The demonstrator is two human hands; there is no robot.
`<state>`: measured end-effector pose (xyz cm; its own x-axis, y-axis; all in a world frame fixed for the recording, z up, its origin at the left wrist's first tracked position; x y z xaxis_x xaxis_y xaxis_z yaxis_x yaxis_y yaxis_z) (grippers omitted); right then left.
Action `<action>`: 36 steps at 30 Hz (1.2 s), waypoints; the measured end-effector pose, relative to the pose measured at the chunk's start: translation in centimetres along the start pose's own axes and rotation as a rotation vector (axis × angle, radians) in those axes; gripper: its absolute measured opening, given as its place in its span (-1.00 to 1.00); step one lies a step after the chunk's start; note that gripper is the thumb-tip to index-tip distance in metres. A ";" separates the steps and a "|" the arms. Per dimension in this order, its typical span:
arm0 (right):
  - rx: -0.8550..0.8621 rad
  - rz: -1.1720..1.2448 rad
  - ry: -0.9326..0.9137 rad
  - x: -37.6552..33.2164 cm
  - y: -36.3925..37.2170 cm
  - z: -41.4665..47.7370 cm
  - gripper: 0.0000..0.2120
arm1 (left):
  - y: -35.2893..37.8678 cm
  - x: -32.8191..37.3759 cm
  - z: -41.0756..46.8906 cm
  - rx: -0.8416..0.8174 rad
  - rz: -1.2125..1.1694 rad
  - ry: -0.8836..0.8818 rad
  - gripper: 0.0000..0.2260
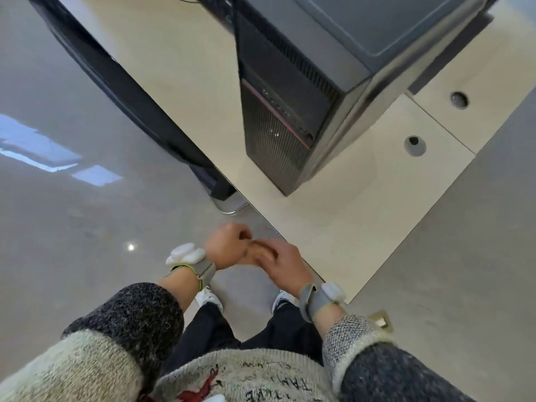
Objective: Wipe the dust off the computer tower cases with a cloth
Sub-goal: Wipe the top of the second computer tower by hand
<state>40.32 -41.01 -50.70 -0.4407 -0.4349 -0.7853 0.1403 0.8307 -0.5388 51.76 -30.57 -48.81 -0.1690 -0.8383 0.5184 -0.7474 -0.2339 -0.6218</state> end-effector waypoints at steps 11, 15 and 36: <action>-0.061 0.060 -0.057 -21.7 11.4 8.2 -0.82 | -17.5 -18.9 -3.7 0.211 -0.738 -0.103 -0.62; -0.164 0.024 -0.156 -29.3 14.7 13.0 -0.82 | -25.1 -23.0 -3.5 0.369 -0.863 -0.080 -0.64; -0.235 0.062 -0.582 -57.3 26.2 44.9 -0.62 | -61.5 -33.7 11.3 0.739 -0.981 -0.182 -0.90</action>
<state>109.03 -9.95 -33.54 0.1261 -0.4462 -0.8860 -0.0771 0.8860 -0.4572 110.66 6.51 -34.69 0.3927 -0.1945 0.8989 0.0439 -0.9723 -0.2296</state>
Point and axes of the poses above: each hand's wrist, its own z-axis towards the middle knuckle, its own y-axis out of the palm, x = y × z, the point moved 8 cm from there along z, towards the middle knuckle, and after that the axes turned 6 degrees about x, right-handed, at the moved point
